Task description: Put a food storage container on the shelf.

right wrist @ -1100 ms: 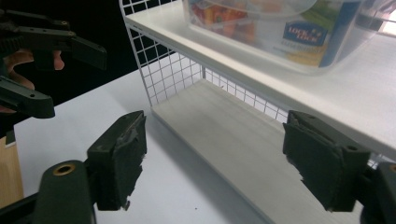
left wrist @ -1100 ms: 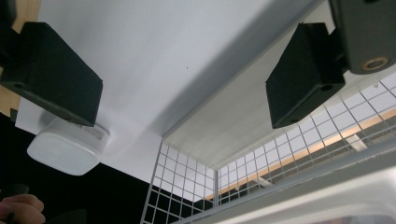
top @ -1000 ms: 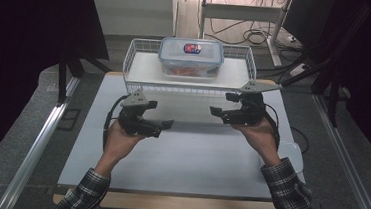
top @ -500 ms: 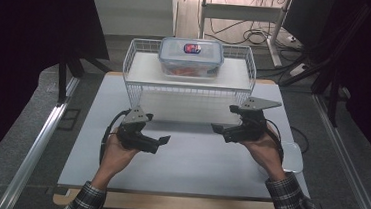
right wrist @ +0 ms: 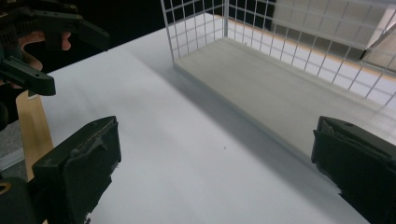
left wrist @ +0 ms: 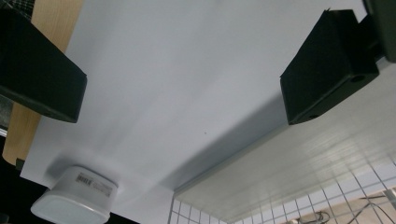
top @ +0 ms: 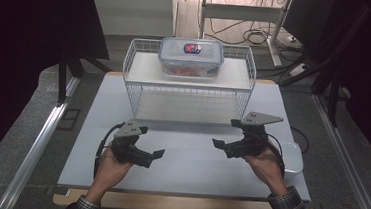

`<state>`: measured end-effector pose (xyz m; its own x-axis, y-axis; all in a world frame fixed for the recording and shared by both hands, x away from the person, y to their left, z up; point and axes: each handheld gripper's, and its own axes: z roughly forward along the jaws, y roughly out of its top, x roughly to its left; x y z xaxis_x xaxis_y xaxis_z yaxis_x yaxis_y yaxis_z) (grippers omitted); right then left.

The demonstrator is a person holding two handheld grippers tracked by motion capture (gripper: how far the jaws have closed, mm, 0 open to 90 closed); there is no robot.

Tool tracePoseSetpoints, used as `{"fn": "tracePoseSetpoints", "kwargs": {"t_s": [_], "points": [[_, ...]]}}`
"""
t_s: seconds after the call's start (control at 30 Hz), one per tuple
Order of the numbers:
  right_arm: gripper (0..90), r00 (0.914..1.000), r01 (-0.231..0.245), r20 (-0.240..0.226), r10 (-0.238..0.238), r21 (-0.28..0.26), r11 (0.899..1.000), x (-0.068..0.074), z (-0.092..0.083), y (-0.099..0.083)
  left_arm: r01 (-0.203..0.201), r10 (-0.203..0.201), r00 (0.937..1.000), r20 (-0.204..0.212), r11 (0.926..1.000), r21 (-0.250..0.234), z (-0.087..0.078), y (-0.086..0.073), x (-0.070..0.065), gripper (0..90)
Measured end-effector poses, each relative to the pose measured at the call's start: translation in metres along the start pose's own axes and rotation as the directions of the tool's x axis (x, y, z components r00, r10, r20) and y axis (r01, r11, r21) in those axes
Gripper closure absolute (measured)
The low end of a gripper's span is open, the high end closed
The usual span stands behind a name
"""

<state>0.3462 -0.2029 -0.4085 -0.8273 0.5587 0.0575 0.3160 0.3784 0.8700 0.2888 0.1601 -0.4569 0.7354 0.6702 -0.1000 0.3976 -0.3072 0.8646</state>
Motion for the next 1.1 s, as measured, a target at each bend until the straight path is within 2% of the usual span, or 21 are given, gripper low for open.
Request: {"fn": "tracePoseSetpoints", "kwargs": {"t_s": [0.3, 0.37, 0.47, 0.6, 0.73, 0.8, 0.93, 1.1], "points": [[1.5, 0.9993, -0.037, 0.006, 0.037, -0.007, 0.999, 0.005, -0.005, -0.024, -0.005, 0.004, 0.9997, -0.026, 0.9999, -0.013, -0.003, -0.019, -0.006, 0.9], [1.5, 0.9994, -0.031, 0.017, 0.031, -0.001, 1.0, 0.009, -0.004, -0.035, -0.007, 0.007, 0.9996, -0.026, 1.0, -0.002, -0.003, -0.025, -0.007, 0.9], [1.6, 0.9992, -0.029, 0.026, 0.029, 0.005, 1.0, 0.012, -0.004, -0.041, -0.01, 0.011, 0.9993, -0.035, 0.9999, 0.012, -0.002, -0.034, -0.011, 0.9], [1.6, 0.9988, -0.033, 0.037, 0.032, 0.008, 0.999, 0.016, -0.004, -0.05, -0.034, 0.036, 0.9969, -0.07, 0.9988, 0.034, -0.002, -0.044, -0.016, 0.9], [1.7, 0.9989, -0.015, 0.045, 0.014, 0.029, 0.999, 0.021, -0.003, -0.057, -0.072, 0.08, 0.9898, -0.118, 0.9949, 0.071, -0.003, -0.054, -0.019, 1.0], [1.7, 0.999, -0.011, 0.044, 0.009, 0.041, 0.999, 0.023, -0.003, -0.06, -0.075, 0.085, 0.9877, -0.131, 0.9941, 0.079, -0.004, -0.059, -0.02, 1.1], [1.9, 0.9993, -0.012, 0.037, 0.009, 0.07, 0.997, 0.026, 0.0, -0.067, -0.076, 0.088, 0.9866, -0.138, 0.9932, 0.089, -0.004, -0.064, -0.02, 1.5], [1.9, 0.9987, -0.01, 0.052, 0.004, 0.115, 0.993, 0.029, 0.005, -0.076, -0.076, 0.088, 0.9866, -0.138, 0.9932, 0.088, -0.003, -0.064, -0.021, 1.4]]}}
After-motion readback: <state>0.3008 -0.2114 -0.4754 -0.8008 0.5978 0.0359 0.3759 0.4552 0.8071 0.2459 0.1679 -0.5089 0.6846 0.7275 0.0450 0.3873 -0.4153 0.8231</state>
